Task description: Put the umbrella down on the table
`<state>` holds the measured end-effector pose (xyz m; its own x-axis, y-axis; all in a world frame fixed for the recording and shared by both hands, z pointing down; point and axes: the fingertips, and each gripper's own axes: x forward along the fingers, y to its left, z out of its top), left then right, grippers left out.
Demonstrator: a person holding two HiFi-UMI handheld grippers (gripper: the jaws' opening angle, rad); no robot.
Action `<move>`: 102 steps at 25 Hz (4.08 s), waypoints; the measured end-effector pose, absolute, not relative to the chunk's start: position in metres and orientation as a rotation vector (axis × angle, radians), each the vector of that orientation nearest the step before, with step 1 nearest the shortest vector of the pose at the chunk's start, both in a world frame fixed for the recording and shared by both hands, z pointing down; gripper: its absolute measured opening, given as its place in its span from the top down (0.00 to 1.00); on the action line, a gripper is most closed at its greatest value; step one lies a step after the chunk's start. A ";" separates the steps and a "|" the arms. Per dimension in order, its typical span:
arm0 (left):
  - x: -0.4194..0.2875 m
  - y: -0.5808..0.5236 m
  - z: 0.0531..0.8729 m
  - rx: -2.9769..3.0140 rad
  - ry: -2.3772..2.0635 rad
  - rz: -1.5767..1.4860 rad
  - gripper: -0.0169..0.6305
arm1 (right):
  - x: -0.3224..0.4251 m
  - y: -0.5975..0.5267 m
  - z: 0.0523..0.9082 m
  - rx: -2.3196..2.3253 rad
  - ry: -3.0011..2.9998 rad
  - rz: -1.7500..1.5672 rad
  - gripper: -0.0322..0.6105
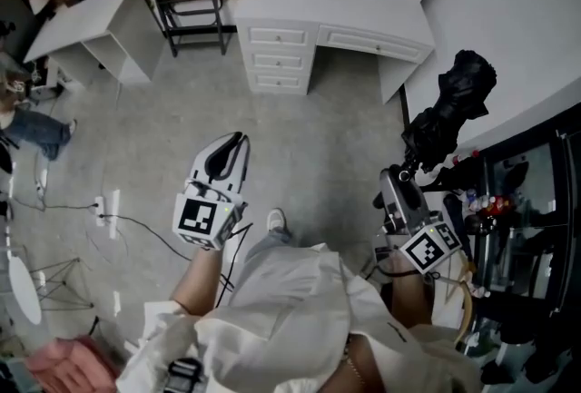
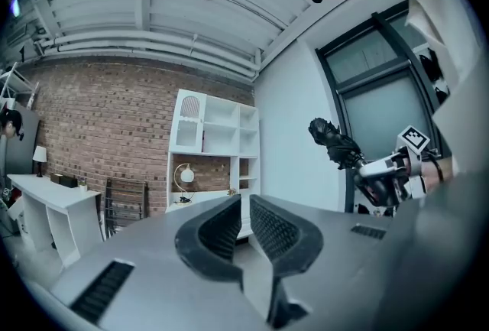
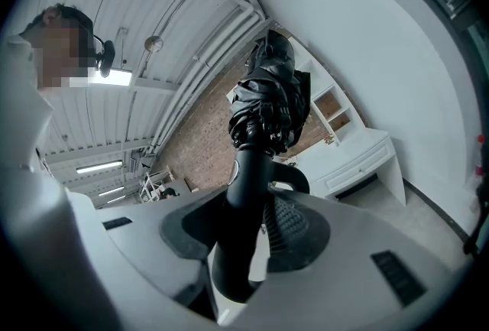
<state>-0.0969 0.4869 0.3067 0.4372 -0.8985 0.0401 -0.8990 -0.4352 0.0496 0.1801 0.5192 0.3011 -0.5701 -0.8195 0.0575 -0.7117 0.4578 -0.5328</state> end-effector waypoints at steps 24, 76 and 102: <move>-0.158 0.369 0.316 2.636 -1.523 -0.007 0.89 | 0.097 0.398 0.304 -1.376 2.497 -0.791 0.71; -0.026 0.027 0.312 2.527 -1.696 0.114 0.89 | 0.210 0.020 0.331 -1.080 2.579 -0.957 0.70; -0.081 -0.176 0.327 2.615 -1.549 0.078 0.89 | 0.153 -0.146 0.337 -1.228 2.504 -0.947 0.69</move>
<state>-0.0808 -0.1757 0.3266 0.4809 -0.8716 0.0953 -0.8768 -0.4771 0.0607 0.1531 -0.1456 0.3371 -0.6362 -0.7651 0.0995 -0.6395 0.4508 -0.6227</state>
